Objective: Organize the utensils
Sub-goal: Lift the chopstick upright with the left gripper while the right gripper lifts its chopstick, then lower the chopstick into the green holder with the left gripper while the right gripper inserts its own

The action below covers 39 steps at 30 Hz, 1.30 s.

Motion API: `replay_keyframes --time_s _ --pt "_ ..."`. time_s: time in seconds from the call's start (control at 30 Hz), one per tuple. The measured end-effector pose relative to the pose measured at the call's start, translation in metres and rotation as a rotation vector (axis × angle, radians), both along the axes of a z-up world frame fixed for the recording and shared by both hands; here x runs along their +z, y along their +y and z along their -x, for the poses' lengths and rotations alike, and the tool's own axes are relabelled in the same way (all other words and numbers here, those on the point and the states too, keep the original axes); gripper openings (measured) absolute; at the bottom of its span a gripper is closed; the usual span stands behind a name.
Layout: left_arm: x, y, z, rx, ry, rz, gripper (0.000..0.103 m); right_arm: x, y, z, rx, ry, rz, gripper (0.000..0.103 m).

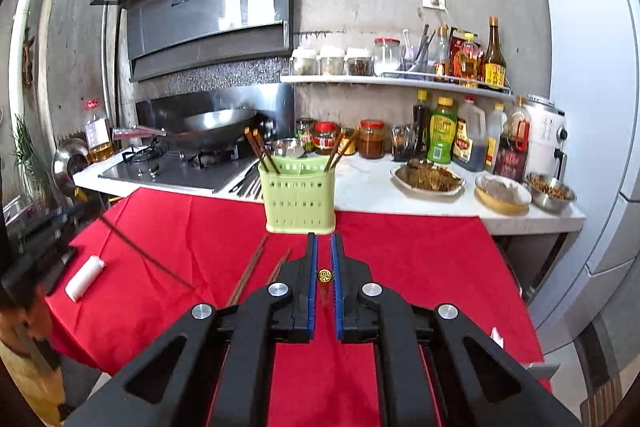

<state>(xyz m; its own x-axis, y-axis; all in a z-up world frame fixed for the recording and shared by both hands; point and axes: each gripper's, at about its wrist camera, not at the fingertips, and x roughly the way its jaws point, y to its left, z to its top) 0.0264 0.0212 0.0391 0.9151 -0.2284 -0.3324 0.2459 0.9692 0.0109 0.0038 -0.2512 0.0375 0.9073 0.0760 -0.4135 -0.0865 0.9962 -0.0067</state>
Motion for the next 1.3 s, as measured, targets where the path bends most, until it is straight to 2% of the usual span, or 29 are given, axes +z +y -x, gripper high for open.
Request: replay_keyframes --time_s 0.23,0.37,0.5,0.63,0.77,0.93,1.1,1.2,1.3 --pt "0.001 0.003 -0.004 0.009 -0.003 0.015 0.007 0.006 0.005 -0.028 -0.012 -0.019 0.045 0.007" --pt "-0.001 0.001 -0.012 0.013 -0.01 0.008 0.007 -0.013 0.009 -0.042 -0.015 -0.016 0.066 0.008" --pt "-0.012 -0.004 -0.032 0.0 0.054 0.007 0.007 -0.042 0.014 -0.061 -0.007 0.034 0.087 0.007" --pt "-0.02 -0.009 -0.046 0.004 0.083 -0.019 0.007 -0.065 0.017 -0.075 0.012 0.085 0.084 0.007" --pt "-0.029 -0.011 -0.058 0.01 0.115 -0.042 0.007 -0.074 0.019 -0.08 0.012 0.096 0.084 0.006" --pt "-0.02 -0.013 -0.065 0.006 0.082 -0.05 0.007 -0.068 0.017 -0.086 0.019 0.112 0.076 0.006" --pt "0.002 -0.024 -0.084 -0.035 0.041 -0.009 0.007 -0.047 0.01 -0.103 0.043 0.076 0.037 0.006" --pt "0.023 -0.038 -0.103 -0.066 -0.005 0.015 0.007 -0.033 0.01 -0.121 0.066 0.053 0.017 0.006" --pt "0.045 -0.046 -0.117 -0.053 -0.06 0.004 0.007 -0.009 0.015 -0.143 0.078 0.012 0.022 0.006"
